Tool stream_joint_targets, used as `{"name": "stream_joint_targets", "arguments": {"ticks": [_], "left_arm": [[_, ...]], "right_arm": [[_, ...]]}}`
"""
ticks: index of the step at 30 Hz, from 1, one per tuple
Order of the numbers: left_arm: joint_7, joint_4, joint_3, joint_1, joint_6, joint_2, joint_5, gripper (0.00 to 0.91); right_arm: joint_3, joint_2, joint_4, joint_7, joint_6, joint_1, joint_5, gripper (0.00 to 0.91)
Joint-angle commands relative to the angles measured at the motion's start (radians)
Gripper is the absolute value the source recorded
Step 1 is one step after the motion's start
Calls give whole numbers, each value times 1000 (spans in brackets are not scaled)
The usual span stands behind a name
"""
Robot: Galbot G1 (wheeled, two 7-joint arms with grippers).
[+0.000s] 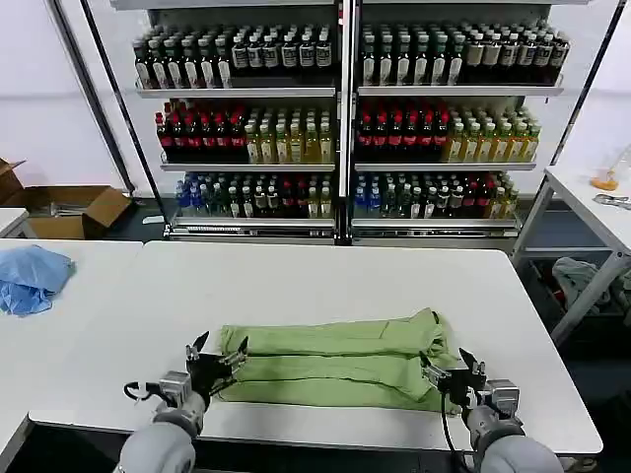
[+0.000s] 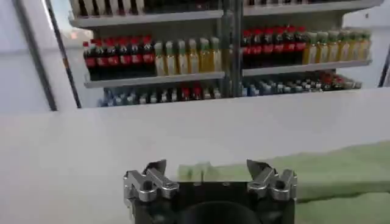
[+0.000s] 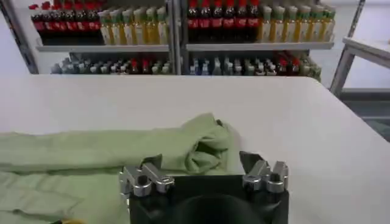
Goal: Fold and organize the clothes.
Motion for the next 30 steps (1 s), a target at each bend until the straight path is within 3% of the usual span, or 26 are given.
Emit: {"name": "stream_joint_targets", "arguments": {"ticks": [1, 13, 14, 15, 16, 18, 30], "left_arm": [[-117, 67, 20, 34, -74, -123, 153, 907], [-140, 177, 43, -4, -103, -164, 229, 907], [-142, 182, 43, -6, -104, -166, 232, 856], [-143, 186, 43, -8, -104, -167, 234, 363], [-144, 190, 44, -9, -105, -168, 237, 212], [-142, 193, 46, -10, -106, -169, 241, 50], [-85, 160, 38, 15, -81, -148, 136, 30]], "right_arm": [[15, 4, 36, 1, 4, -43, -13, 907], [13, 9, 33, 6, 7, -45, -11, 907], [13, 9, 34, 6, 7, -45, -11, 907], [14, 8, 34, 6, 7, -45, -10, 907], [14, 8, 35, 7, 7, -44, -10, 907], [15, 7, 36, 7, 7, -44, -9, 907], [15, 7, 51, 11, 4, -46, -3, 907]]}}
